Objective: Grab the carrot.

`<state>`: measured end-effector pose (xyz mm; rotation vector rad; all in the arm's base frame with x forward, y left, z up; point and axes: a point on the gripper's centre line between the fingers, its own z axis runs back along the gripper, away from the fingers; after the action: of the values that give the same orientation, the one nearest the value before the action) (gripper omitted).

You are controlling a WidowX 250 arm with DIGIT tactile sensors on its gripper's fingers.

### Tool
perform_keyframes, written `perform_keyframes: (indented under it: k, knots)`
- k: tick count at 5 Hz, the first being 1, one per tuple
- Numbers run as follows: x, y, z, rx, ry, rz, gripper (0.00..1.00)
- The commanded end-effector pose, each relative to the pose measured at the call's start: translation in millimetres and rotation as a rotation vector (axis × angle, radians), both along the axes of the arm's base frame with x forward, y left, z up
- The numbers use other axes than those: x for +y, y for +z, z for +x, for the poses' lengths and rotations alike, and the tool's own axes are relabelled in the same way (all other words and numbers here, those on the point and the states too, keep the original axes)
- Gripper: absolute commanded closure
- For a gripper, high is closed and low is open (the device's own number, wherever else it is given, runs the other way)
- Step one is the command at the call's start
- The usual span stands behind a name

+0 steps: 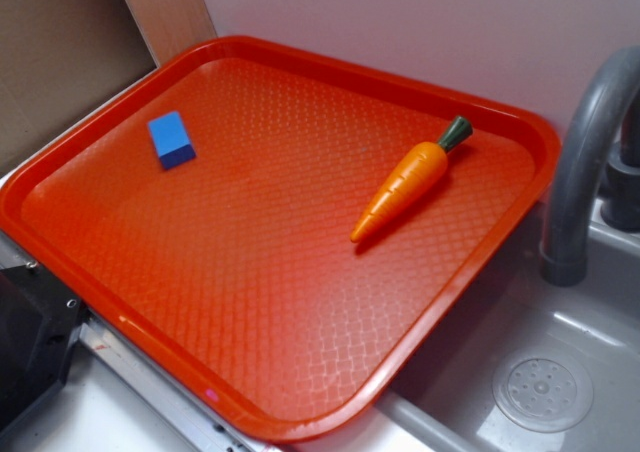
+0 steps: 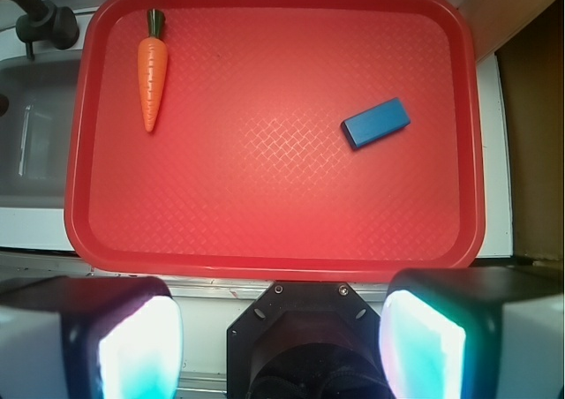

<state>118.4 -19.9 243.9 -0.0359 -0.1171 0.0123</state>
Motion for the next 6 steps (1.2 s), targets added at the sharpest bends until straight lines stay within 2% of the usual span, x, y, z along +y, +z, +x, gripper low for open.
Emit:
perform_keyframes:
  k: [1, 2, 3, 4, 5, 6]
  knots:
    - [0.0, 0.0, 0.0, 0.000, 0.000, 0.000, 0.00]
    - [-16.5, -6.1, 13.6, -0.056, 0.106, -0.038, 0.00]
    - [-40.6, -17.0, 36.1, -0.134, 0.134, -0.046, 0.00]
    - [-63.6, -40.0, 67.8, -0.165, 0.166, -0.030, 0.00]
    - [-81.0, -67.3, 102.7, -0.172, 0.205, -0.041, 0.00]
    - [-95.2, -93.9, 133.8, -0.166, 0.197, -0.079, 0.00]
